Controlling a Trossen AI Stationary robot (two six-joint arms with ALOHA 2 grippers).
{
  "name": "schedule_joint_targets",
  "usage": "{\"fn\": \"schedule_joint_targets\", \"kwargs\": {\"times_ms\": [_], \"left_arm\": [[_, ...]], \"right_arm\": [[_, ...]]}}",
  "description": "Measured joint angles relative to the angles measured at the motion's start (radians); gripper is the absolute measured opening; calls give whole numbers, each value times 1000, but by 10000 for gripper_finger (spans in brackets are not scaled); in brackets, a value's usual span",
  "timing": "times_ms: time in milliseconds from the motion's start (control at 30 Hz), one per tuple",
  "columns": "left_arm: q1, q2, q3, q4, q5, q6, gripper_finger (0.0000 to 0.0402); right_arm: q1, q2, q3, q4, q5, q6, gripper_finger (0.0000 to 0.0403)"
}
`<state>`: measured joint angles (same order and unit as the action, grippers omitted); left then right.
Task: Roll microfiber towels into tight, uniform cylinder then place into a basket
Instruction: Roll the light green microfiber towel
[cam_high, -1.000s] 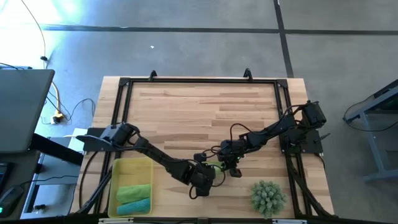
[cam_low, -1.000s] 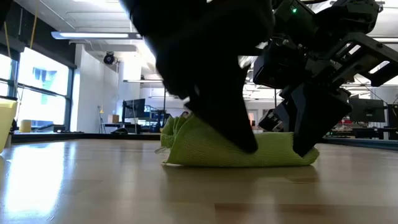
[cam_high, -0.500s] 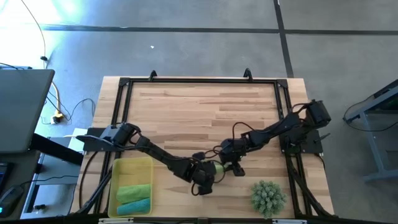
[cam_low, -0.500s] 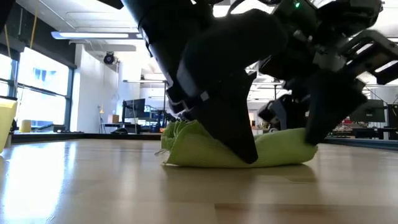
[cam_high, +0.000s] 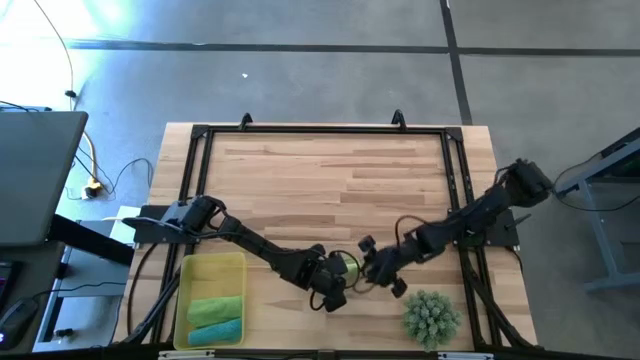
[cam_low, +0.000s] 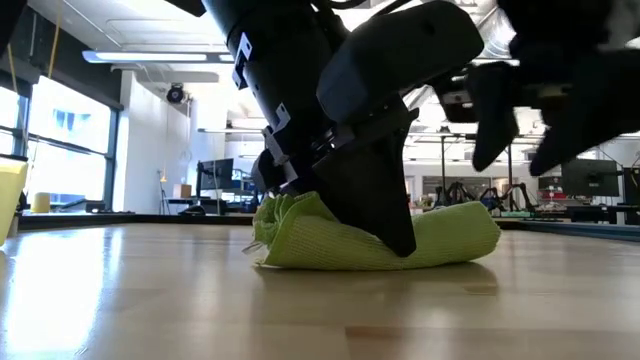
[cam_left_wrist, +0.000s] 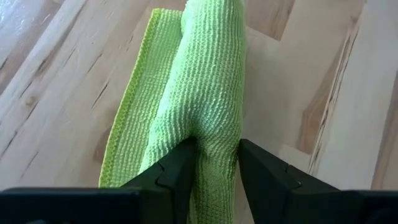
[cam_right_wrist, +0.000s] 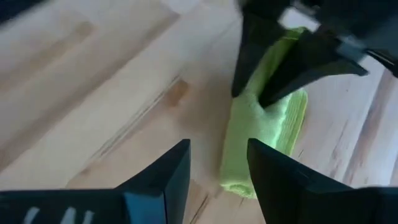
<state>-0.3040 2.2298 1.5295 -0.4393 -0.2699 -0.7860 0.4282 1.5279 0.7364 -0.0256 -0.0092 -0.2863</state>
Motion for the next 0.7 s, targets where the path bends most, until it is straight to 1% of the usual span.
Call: {"fn": "schedule_joint_targets", "kwargs": {"times_ms": [133, 233, 367, 567, 700], "left_arm": [[3, -1, -1, 1, 3, -7, 117], [3, -1, -1, 3, 2, -15, 117], [3, -1, -2, 8, 0, -23, 117], [3, -5, -2, 14, -7, -93, 117], [-4, -21, 16, -9, -26, -1, 117]], "right_arm": [[61, 50, 0, 38, 162, -7, 150], [72, 93, 0, 58, 228, -6, 150], [63, 144, 1, 69, 245, -7, 150], [35, 184, 1, 76, 245, -9, 149], [8, 193, 2, 74, 232, 24, 149]]}}
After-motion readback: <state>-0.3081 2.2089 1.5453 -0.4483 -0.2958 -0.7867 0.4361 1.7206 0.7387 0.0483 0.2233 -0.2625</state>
